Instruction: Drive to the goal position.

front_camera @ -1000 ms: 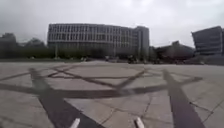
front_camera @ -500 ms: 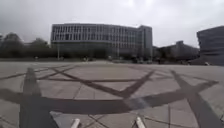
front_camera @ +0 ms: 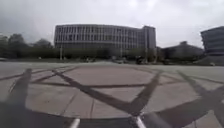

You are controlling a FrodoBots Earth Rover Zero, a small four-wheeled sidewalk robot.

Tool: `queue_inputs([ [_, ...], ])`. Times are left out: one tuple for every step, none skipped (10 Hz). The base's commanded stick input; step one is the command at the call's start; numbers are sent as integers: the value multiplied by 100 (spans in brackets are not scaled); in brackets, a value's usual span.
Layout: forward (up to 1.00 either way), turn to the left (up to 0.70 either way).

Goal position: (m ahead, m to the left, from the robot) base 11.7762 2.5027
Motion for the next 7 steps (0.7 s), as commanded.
queue_inputs([
  [100,6],
  [100,6],
  [100,6],
  [100,6],
  [100,6],
  [100,6],
  [100,6],
])
